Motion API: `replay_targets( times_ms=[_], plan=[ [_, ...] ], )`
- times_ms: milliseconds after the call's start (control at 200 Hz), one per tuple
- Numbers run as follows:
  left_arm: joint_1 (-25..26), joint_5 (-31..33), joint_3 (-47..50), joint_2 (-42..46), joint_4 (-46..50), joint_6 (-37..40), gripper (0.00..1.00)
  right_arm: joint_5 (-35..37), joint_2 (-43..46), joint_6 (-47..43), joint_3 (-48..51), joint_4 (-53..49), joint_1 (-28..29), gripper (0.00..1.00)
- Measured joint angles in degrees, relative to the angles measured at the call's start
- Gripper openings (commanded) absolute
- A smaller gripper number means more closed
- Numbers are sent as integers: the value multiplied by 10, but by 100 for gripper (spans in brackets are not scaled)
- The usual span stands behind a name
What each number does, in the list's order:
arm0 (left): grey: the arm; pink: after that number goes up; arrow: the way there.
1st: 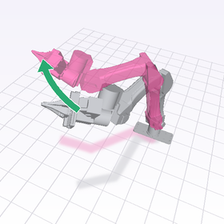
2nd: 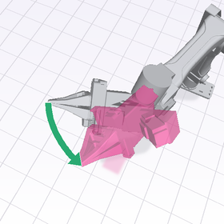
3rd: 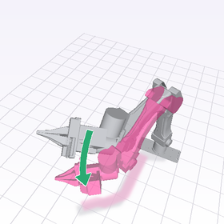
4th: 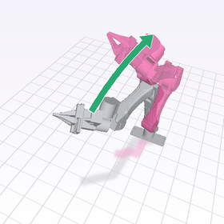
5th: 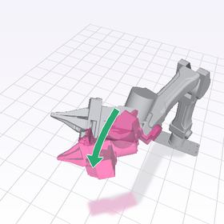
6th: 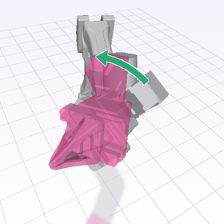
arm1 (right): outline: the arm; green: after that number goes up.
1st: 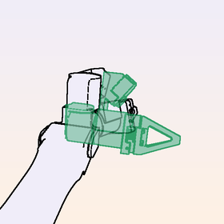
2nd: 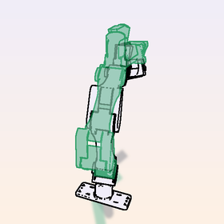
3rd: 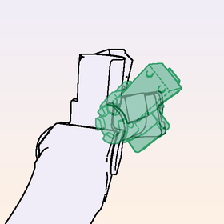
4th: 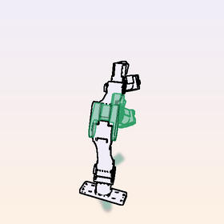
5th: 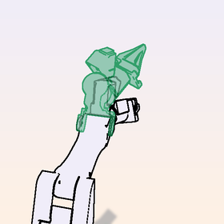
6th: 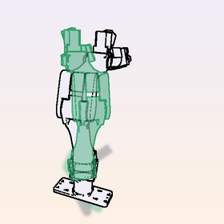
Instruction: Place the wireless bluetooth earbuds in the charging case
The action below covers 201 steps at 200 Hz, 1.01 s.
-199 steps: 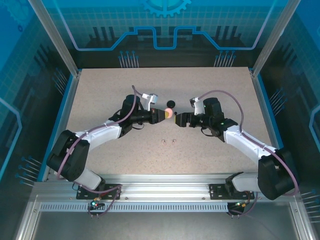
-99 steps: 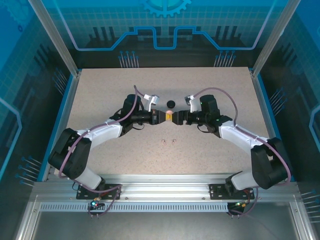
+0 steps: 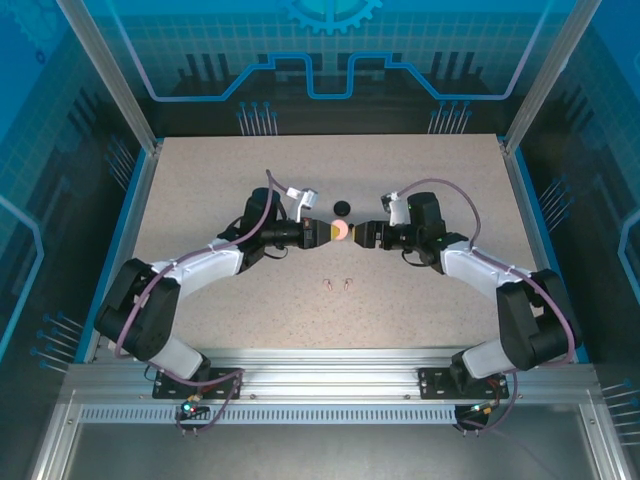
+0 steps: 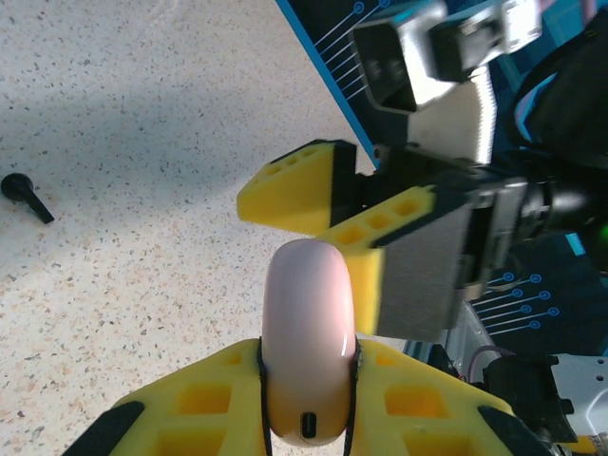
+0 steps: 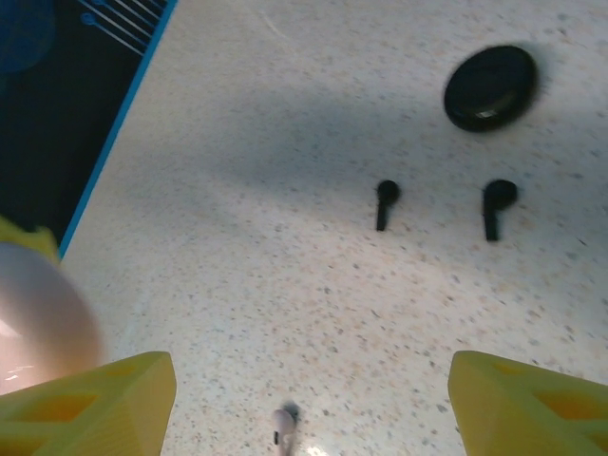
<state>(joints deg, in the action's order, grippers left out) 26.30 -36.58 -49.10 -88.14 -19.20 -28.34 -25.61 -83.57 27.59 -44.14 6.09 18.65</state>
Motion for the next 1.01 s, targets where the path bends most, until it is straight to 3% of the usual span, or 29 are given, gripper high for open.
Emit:
replay_targets(
  times_ms=[480,1005],
  plan=[
    [0,-3,0,5,-2,0,0,-32,80,25,7,-13,2,77],
    [-1,-1,1,5,-5,-2,0,-30,14,36,-46,-3,42,73]
  ],
)
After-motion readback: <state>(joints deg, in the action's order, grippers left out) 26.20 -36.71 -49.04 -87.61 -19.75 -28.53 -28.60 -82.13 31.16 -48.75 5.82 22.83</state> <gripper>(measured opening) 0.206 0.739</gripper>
